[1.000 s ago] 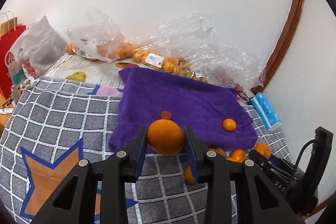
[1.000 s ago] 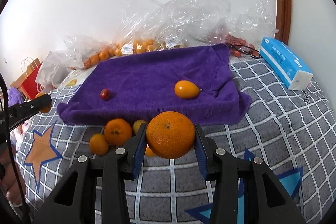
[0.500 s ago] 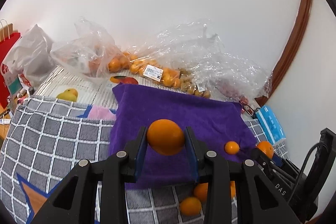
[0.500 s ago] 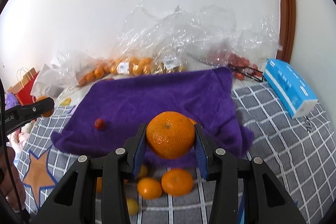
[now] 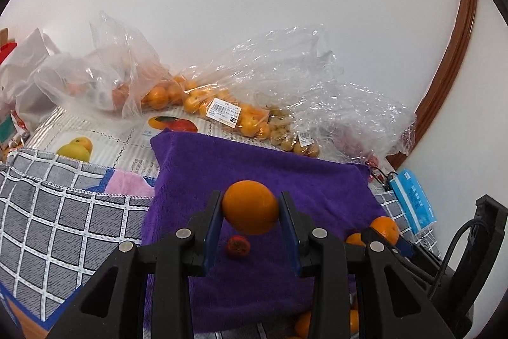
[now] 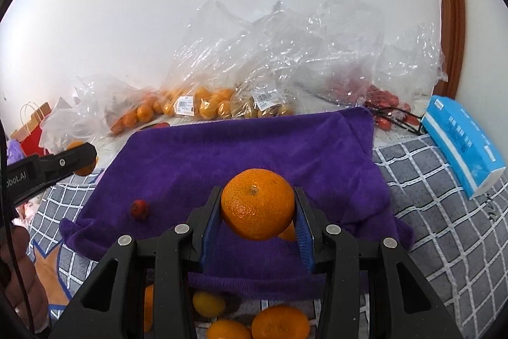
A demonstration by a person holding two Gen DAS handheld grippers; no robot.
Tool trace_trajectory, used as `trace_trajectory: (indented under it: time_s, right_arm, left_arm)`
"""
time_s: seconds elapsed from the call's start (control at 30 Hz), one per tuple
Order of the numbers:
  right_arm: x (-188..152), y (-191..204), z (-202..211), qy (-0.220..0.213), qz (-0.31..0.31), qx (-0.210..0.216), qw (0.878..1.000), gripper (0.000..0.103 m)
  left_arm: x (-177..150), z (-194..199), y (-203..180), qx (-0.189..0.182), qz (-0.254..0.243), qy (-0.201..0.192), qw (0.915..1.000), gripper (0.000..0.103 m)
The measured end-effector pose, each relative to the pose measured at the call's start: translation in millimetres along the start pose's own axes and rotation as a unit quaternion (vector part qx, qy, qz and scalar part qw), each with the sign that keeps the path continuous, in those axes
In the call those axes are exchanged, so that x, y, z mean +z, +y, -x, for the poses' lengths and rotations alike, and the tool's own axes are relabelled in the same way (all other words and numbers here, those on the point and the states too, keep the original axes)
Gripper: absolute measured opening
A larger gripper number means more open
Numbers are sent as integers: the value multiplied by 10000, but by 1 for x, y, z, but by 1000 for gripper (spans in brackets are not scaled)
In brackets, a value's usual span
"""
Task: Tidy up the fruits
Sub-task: 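Lower the held orange with the left tool while the right tool lowers the mandarin over the towel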
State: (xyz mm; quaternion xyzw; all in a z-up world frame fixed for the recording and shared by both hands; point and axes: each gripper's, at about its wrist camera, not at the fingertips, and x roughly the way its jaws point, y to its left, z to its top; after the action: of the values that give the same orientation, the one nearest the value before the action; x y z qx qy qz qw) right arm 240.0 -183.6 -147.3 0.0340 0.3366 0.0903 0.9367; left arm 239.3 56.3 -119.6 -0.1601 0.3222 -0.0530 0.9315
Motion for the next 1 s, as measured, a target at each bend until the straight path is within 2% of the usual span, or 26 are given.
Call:
trace_trajectory:
  time_s: [0.13, 0.33, 0.7, 1.0]
  right_arm:
    - [-1, -2, -8, -6, 36, -88, 10000, 42]
    - [-5, -4, -14, -35, 65, -18, 10000, 42]
    - [-12, -14, -23, 36, -131, 131, 9998, 43]
    - [-14, -8, -22, -30, 33, 163, 9999, 43]
  left_arm:
    - [-7, -12, 2, 80, -78, 88, 9999, 33]
    - [-14, -23, 5, -10, -9, 217, 9998, 33]
    - [-20, -34, 11, -60, 127, 243, 9996, 33]
    - [-24, -39, 8, -90, 73, 296, 9995, 33]
